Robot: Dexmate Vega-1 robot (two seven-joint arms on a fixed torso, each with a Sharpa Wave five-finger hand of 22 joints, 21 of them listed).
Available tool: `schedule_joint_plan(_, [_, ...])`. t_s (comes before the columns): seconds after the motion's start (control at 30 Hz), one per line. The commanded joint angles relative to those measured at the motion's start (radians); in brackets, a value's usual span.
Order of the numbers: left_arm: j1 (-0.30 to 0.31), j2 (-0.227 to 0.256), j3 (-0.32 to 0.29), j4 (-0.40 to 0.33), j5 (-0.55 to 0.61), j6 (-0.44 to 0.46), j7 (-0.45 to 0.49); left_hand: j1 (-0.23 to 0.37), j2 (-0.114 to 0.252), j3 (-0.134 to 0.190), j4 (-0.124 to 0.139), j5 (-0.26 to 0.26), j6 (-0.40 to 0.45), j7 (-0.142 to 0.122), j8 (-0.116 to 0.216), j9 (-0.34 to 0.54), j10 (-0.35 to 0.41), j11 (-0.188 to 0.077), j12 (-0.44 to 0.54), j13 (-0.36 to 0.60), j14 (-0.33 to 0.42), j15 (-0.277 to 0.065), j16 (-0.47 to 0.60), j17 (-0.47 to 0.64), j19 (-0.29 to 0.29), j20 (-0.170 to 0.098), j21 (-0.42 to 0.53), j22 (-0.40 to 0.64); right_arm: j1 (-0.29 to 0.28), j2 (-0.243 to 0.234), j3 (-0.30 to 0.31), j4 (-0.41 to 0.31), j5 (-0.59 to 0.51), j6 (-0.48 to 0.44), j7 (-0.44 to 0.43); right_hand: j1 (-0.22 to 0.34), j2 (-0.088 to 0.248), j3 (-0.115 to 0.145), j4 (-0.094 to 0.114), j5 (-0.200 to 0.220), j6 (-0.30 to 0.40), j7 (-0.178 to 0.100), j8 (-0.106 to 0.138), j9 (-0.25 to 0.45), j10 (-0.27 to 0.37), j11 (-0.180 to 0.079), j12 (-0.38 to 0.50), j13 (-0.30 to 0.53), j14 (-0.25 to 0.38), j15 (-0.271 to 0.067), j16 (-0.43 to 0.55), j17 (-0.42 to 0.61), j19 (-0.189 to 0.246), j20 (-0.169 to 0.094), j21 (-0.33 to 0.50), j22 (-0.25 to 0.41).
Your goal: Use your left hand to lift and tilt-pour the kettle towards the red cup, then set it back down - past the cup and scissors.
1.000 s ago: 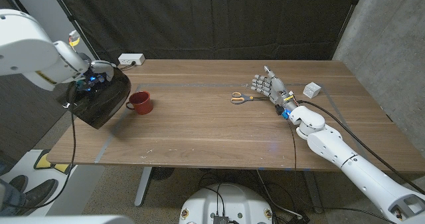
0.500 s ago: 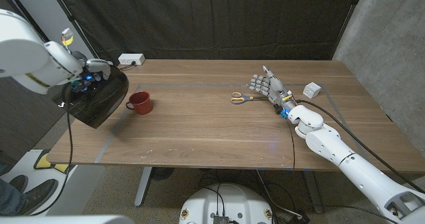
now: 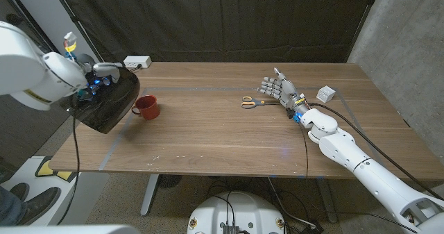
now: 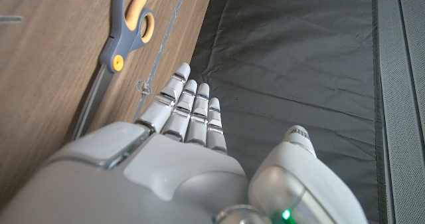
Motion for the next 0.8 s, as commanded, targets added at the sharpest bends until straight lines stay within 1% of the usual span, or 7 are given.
schedule_joint_plan(0.03, [0.134, -0.092, -0.136, -0.126, 0.102, 0.0, 0.006, -0.01, 0.026, 0.06, 0.059, 0.007, 0.008, 0.009, 0.003, -0.003, 0.072, -0.068, 0.077, 0.051, 0.024, -0.02, 0.007, 0.004, 0.0, -0.035, -0.001, 0.003, -0.005, -0.007, 0.007, -0.004, 0.004, 0.005, 0.005, 0.005, 0.011, -0.001, -0.001, 0.002, -0.002, 0.004, -0.004, 0.003, 0.009, -0.003, -0.003, 0.004, 0.001, 0.007, 0.0, 0.003, 0.007, -0.02, -0.004, 0.003])
schedule_joint_plan(0.17, [0.146, -0.137, -0.138, -0.17, 0.172, 0.0, -0.018, -0.011, 0.027, 0.059, 0.059, 0.006, -0.001, 0.002, 0.008, 0.006, 0.072, -0.068, 0.08, 0.052, 0.024, -0.02, 0.006, 0.001, 0.001, -0.034, -0.001, 0.003, -0.007, -0.009, 0.009, -0.005, 0.003, 0.01, 0.005, 0.005, 0.011, -0.001, -0.001, 0.002, -0.001, 0.003, -0.003, 0.003, 0.008, -0.005, -0.003, 0.004, 0.001, 0.007, 0.0, 0.003, 0.007, -0.02, -0.004, 0.003])
schedule_joint_plan(0.2, [0.154, -0.146, -0.135, -0.189, 0.187, 0.0, -0.008, -0.01, 0.028, 0.06, 0.059, 0.006, 0.005, 0.003, -0.005, -0.016, 0.071, -0.068, 0.08, 0.053, 0.023, -0.02, 0.008, 0.003, 0.0, -0.035, -0.001, 0.003, -0.009, -0.009, 0.009, -0.005, 0.002, 0.013, 0.005, 0.005, 0.012, -0.001, -0.001, 0.002, -0.001, 0.004, -0.003, 0.003, 0.009, -0.003, -0.003, 0.004, 0.001, 0.007, 0.0, 0.003, 0.007, -0.02, -0.004, 0.003])
schedule_joint_plan(0.47, [0.156, -0.237, -0.078, -0.287, 0.386, -0.006, -0.068, -0.011, 0.03, 0.057, 0.059, 0.004, 0.003, 0.005, 0.001, -0.014, 0.075, -0.069, 0.069, 0.038, 0.02, -0.023, 0.009, 0.007, 0.001, -0.036, -0.001, 0.003, -0.016, -0.01, 0.014, -0.012, 0.007, 0.011, -0.002, 0.005, 0.012, -0.002, -0.002, 0.002, -0.001, 0.002, -0.004, 0.003, 0.009, -0.004, -0.003, 0.004, 0.0, 0.006, -0.001, 0.003, 0.009, -0.022, -0.003, 0.003])
schedule_joint_plan(0.6, [0.191, -0.279, -0.067, -0.308, 0.522, -0.047, -0.139, -0.012, 0.03, 0.057, 0.059, 0.004, 0.008, 0.007, 0.0, -0.021, 0.07, -0.069, 0.073, 0.047, 0.021, -0.022, 0.005, 0.002, 0.001, -0.033, -0.001, 0.002, -0.017, -0.013, 0.014, -0.017, 0.003, 0.013, -0.004, 0.005, 0.012, -0.002, -0.002, 0.002, -0.001, 0.002, -0.003, 0.003, 0.009, -0.003, -0.003, 0.004, 0.002, 0.006, 0.0, 0.003, 0.009, -0.022, -0.003, 0.003])
schedule_joint_plan(0.77, [0.246, -0.337, -0.03, -0.335, 0.698, -0.119, -0.169, -0.012, 0.029, 0.057, 0.058, 0.003, 0.011, 0.007, 0.002, -0.023, 0.069, -0.071, 0.079, 0.052, 0.018, -0.022, 0.012, 0.015, -0.002, -0.035, -0.002, 0.003, -0.026, -0.017, 0.016, -0.029, 0.002, 0.012, -0.012, 0.005, 0.012, -0.002, -0.002, 0.002, -0.001, 0.003, -0.003, 0.003, 0.01, -0.003, -0.003, 0.004, 0.001, 0.006, 0.0, 0.003, 0.009, -0.022, -0.003, 0.003])
schedule_joint_plan(0.8, [0.256, -0.351, -0.02, -0.337, 0.731, -0.138, -0.171, -0.013, 0.029, 0.057, 0.058, 0.003, 0.008, 0.004, 0.009, -0.011, 0.07, -0.072, 0.077, 0.048, 0.019, -0.022, 0.009, 0.01, -0.002, -0.036, -0.002, 0.003, -0.028, -0.017, 0.017, -0.032, 0.002, 0.012, -0.015, 0.005, 0.012, -0.002, -0.002, 0.002, -0.001, 0.003, -0.003, 0.003, 0.01, -0.003, -0.003, 0.004, 0.001, 0.007, 0.0, 0.003, 0.009, -0.022, -0.003, 0.003])
